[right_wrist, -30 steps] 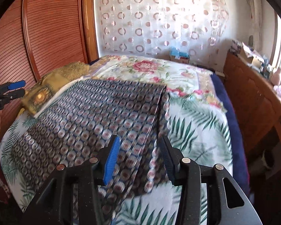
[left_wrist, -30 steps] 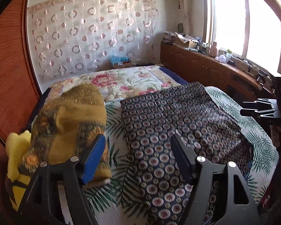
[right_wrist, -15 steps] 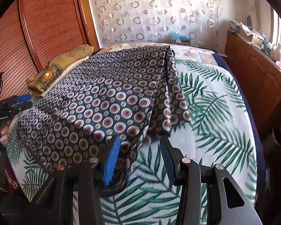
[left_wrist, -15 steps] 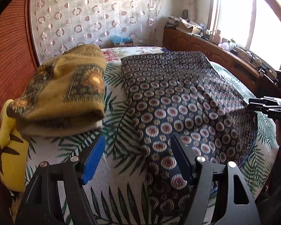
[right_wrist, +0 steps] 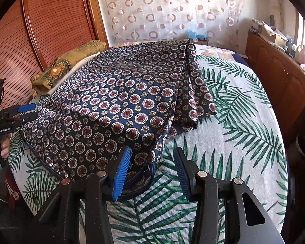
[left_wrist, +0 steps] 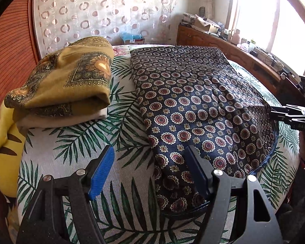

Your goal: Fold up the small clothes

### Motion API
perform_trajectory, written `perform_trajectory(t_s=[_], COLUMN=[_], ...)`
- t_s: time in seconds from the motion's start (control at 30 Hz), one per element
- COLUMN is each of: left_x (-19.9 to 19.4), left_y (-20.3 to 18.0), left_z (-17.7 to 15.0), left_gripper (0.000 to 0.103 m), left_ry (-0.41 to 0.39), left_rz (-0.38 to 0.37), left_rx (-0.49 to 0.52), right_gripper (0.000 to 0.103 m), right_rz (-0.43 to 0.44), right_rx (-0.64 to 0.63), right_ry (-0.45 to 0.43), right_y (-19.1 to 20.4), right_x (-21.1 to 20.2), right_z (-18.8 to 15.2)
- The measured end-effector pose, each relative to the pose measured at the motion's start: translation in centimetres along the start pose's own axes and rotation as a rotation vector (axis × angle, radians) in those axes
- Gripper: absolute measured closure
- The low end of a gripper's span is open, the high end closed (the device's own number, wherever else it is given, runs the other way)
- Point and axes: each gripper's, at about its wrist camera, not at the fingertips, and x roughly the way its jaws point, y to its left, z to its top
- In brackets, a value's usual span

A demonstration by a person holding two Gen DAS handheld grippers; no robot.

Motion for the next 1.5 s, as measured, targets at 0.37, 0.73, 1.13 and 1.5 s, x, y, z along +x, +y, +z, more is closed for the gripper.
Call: perform_trajectory(t_s=[0.37, 0.73, 1.13, 1.5], left_x=[0.0, -0.3, -5.0, -4.5], left_y=[-0.1, -0.4, -1.7, -0.9], left_z=[-0.6, -1.0, 2.7, 11.1], left_gripper=[0.03, 0.068, 0.1, 0.1], left_ry=[0.015, 0.031, -0.124, -0.221], left_rz=[-0.019, -0.076, -0.168, -0.186], left_rx=[-0.009, -0.011, -0.029, -0.054], right_gripper=[0.062, 0.098, 0.102, 0.102], right_rz=[-0.01, 0.058, 0.121, 0.089], right_rx=[-0.05, -0.037, 0.038, 0.041], right_ry=[0.012, 0.01, -0.194, -0.307], right_y=[0.8, 1.4, -0.6, -3.5], right_x=[0.0, 0.1, -4.9, -6.1], right_z=[-1.2, -1.3, 0.5, 7.5])
